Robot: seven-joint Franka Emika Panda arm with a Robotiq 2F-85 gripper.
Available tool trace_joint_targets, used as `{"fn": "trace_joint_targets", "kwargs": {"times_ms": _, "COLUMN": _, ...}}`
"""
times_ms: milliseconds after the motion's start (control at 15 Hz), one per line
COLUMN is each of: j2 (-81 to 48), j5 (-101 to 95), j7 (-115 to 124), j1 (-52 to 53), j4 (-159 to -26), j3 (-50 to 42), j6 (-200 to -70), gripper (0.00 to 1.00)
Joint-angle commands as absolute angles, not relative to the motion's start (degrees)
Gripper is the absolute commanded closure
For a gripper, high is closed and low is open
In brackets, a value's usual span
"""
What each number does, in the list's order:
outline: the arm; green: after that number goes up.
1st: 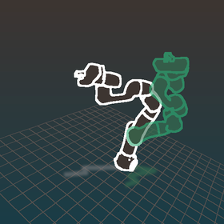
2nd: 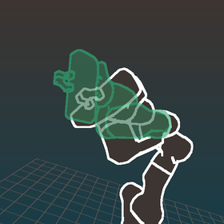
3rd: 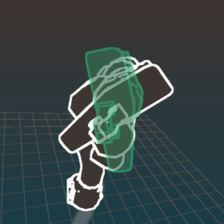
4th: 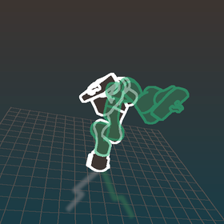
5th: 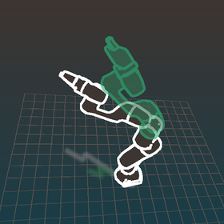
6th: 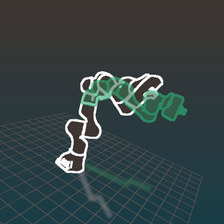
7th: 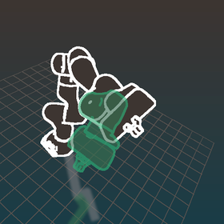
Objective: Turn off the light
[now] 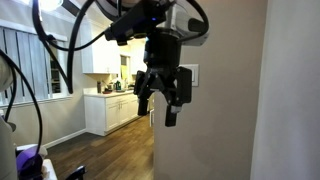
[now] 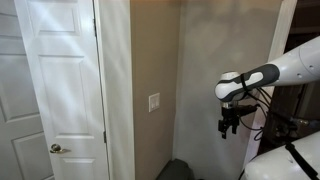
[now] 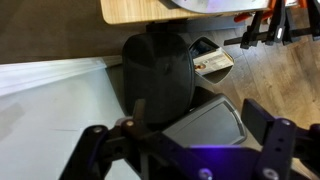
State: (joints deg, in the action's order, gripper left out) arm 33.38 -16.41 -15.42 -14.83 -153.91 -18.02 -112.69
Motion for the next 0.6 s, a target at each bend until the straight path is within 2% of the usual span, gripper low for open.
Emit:
{"fn": "trace_joint_targets", "kwargs": {"times_ms": 0, "j2": 30.9, "j5": -16.0, "j7": -15.0, "j1": -13.6, "j4": -151.4, "j3": -16.0, "j6": -113.3, "gripper": 0.33}}
{"fn": "trace_joint_targets", "kwargs": {"times_ms": 533, "j2": 18.3, "j5": -14.6, "j7": -4.0, "j1": -8.9, "j4": -144.6, "j3": -9.3, "j6": -132.2, "gripper": 0.85}}
